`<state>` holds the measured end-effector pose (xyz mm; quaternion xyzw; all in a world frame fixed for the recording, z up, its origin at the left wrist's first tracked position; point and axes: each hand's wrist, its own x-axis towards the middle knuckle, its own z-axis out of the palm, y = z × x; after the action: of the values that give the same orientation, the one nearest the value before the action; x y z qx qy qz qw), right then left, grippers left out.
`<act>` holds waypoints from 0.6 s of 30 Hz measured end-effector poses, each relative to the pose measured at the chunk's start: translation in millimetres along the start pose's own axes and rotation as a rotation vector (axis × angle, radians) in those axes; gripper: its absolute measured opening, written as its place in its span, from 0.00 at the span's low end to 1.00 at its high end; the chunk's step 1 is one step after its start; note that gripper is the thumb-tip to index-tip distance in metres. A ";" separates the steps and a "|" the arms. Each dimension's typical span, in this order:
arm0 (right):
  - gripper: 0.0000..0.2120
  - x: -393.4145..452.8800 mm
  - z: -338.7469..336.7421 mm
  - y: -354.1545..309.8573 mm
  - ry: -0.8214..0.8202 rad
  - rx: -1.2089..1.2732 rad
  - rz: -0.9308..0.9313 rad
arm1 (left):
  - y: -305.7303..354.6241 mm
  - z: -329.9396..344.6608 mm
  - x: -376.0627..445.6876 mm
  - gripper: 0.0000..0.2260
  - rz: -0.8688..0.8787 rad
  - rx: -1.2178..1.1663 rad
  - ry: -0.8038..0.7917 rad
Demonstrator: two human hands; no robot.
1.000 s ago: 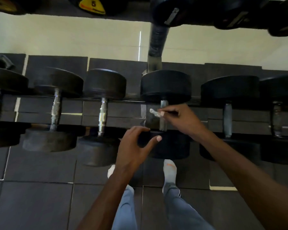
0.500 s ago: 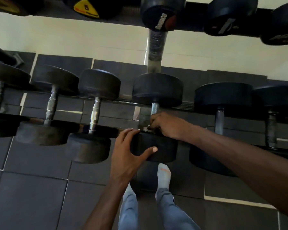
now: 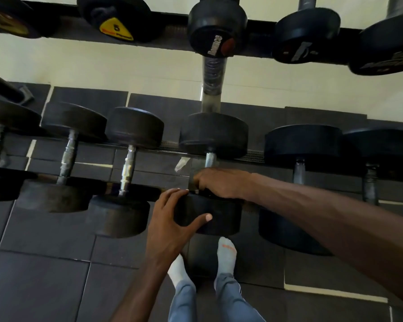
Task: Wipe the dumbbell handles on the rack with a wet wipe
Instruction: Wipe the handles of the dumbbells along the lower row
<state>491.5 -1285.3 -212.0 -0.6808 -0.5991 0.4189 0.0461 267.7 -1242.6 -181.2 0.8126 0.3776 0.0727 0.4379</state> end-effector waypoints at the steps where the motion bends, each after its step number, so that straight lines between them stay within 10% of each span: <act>1: 0.15 -0.9 -3.4 0.0 -0.016 -0.018 -0.048 | -0.1 0.0 0.0 0.33 0.006 -0.003 0.002; 18: 0.15 -9.5 -3.6 5.0 0.000 -0.013 -0.132 | -2.2 1.9 -1.0 0.33 0.004 -0.013 0.018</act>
<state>498.3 -1293.3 -207.6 -0.6400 -0.6454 0.4111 0.0691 266.6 -1243.7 -183.8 0.8099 0.3792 0.0835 0.4396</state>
